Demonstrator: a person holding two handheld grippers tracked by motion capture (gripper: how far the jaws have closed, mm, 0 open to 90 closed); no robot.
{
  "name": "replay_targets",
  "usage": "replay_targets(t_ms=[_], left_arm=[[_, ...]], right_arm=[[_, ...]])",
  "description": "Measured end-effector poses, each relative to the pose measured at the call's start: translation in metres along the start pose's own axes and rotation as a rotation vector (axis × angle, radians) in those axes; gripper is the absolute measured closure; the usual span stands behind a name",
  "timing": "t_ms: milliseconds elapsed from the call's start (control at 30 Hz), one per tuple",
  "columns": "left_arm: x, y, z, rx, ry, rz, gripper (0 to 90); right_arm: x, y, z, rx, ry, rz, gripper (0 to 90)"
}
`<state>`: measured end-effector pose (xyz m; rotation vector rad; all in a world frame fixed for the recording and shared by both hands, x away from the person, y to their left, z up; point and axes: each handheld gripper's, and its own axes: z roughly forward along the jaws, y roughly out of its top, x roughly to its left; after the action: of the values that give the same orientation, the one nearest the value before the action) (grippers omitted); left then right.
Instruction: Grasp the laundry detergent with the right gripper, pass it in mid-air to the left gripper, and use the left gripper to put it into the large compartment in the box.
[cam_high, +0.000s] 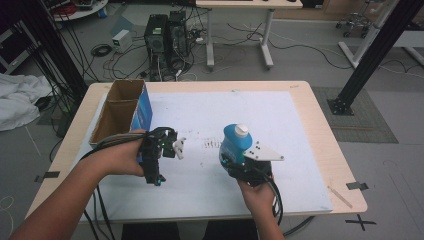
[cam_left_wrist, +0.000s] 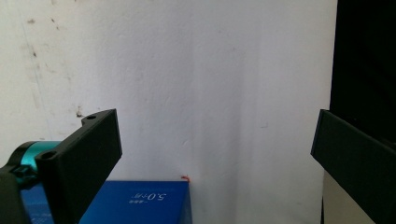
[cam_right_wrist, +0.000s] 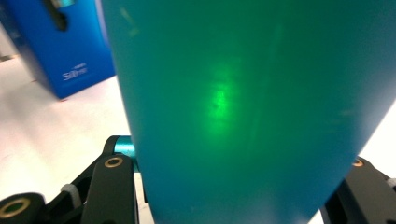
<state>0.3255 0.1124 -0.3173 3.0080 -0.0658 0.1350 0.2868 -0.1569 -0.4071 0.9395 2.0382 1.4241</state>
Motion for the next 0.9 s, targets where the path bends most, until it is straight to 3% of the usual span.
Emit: replay_targets(t_ms=[100, 367, 567, 900], left_arm=[[0.000, 0.006, -0.007, -0.012, -0.005, 0.018, 1.8], [-0.003, 0.013, -0.014, -0.020, -0.027, 0.067, 1.8], [-0.003, 0.020, -0.021, -0.028, -0.035, 0.090, 1.8], [-0.001, 0.033, -0.030, -0.030, -0.060, 0.126, 1.7]], right_arm=[[0.003, 0.001, 0.001, -0.006, 0.090, -0.038, 43.4], [0.013, 0.001, 0.005, 0.012, 0.241, -0.108, 43.4], [0.016, -0.001, 0.008, 0.011, 0.322, -0.134, 43.5], [0.026, -0.002, 0.017, 0.012, 0.462, -0.232, 43.8]])
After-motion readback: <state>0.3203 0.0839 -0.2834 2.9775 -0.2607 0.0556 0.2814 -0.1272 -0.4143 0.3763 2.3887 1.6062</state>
